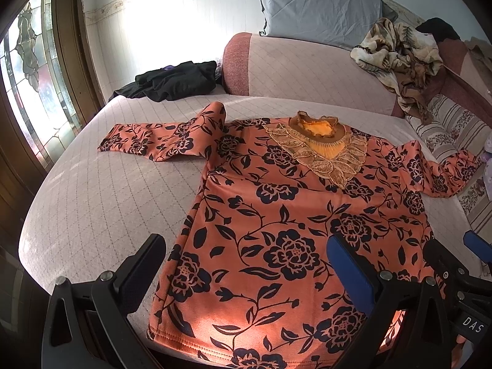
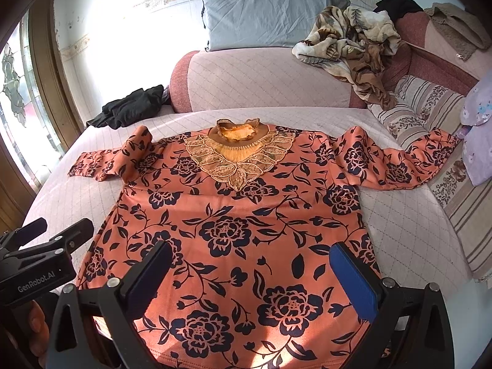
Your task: Fold small clothes
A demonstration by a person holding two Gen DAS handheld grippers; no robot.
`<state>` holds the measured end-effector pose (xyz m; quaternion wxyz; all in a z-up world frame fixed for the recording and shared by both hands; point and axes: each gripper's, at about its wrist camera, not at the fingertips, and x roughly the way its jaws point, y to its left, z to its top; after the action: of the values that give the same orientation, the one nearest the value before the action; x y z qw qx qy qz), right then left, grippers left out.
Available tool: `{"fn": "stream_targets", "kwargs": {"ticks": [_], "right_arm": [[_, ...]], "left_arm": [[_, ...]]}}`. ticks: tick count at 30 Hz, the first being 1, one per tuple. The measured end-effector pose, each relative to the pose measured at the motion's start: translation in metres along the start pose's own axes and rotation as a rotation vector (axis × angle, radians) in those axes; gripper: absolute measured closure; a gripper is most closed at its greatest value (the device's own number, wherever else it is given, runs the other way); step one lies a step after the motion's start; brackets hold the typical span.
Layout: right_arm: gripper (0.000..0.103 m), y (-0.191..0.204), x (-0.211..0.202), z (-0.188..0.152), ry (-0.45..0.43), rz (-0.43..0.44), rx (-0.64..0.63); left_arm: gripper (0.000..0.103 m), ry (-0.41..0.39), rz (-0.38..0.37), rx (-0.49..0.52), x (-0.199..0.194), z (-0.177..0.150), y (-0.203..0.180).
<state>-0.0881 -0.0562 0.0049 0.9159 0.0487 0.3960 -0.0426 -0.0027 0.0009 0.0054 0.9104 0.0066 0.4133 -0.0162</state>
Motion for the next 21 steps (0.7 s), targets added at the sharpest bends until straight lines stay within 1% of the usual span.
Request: {"fn": "stream_targets", "kwargs": {"ticks": [21], "right_arm": [[0.000, 0.0014, -0.0013, 0.0012, -0.007, -0.006, -0.005]], "left_arm": [[0.000, -0.001, -0.004, 0.001, 0.0003, -0.0010, -0.0016]]}}
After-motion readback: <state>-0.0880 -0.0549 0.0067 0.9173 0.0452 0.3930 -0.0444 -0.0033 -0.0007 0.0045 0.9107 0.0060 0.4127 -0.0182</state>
